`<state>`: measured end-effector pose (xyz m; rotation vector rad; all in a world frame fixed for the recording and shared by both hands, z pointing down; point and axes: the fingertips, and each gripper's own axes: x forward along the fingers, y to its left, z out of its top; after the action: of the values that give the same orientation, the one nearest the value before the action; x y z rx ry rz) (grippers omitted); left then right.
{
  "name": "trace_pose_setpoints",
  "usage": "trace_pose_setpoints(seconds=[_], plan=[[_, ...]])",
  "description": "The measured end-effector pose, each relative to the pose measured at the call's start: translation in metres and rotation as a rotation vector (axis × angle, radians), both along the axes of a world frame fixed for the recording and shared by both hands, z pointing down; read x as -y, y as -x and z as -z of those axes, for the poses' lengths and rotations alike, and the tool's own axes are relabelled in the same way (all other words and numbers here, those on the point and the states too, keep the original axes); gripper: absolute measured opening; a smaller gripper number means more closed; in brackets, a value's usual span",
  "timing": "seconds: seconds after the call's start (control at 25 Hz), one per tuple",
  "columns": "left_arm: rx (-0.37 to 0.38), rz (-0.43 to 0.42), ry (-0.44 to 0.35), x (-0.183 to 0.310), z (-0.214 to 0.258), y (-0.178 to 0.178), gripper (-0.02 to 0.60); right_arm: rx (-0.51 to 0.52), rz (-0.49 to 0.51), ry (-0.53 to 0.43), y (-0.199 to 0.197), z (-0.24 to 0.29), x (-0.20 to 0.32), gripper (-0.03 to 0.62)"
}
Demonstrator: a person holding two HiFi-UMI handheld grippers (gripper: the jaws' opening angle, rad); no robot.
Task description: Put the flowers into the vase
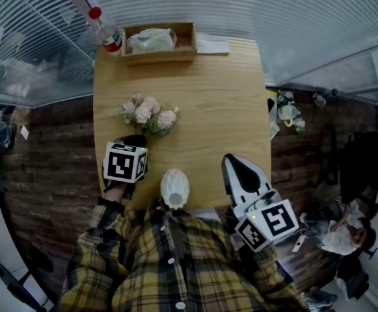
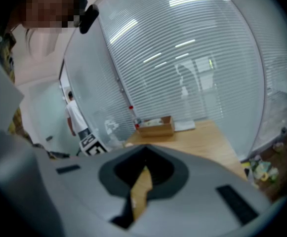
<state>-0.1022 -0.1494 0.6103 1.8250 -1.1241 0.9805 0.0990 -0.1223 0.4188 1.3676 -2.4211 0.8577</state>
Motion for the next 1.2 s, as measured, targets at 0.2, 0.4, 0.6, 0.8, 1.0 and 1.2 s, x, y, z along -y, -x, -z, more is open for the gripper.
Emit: trace_pose_setpoints(seconds=[0.2, 0.4, 0.6, 0.8, 1.0, 1.2], plan=[[-0.027, 0.005, -0.029, -0.001, 0.009, -0.001, 0.014, -0.003, 0.007, -0.009, 0.001, 0.002, -0.001, 0.012], [-0.06, 0.015, -0.084, -0.002, 0.025, -0.001, 0.014, -0.006, 0.01, -0.026, 0.002, 0.007, -0.001, 0.012], [-0.124, 0.047, -0.155, -0.001, 0.053, -0.001, 0.014, -0.012, 0.009, -0.049, 0.0, 0.015, -0.003, 0.012], [-0.172, 0.067, -0.246, 0.0, 0.089, -0.001, 0.014, -0.016, 0.014, -0.066, -0.001, 0.022, -0.006, 0.012], [-0.248, 0.093, -0.336, 0.007, 0.126, -0.001, 0.014, -0.013, 0.026, -0.079, 0.003, 0.024, -0.003, 0.012], [-0.292, 0.09, -0.436, 0.009, 0.17, -0.005, 0.014, -0.012, 0.042, -0.095, 0.007, 0.029, -0.003, 0.012]])
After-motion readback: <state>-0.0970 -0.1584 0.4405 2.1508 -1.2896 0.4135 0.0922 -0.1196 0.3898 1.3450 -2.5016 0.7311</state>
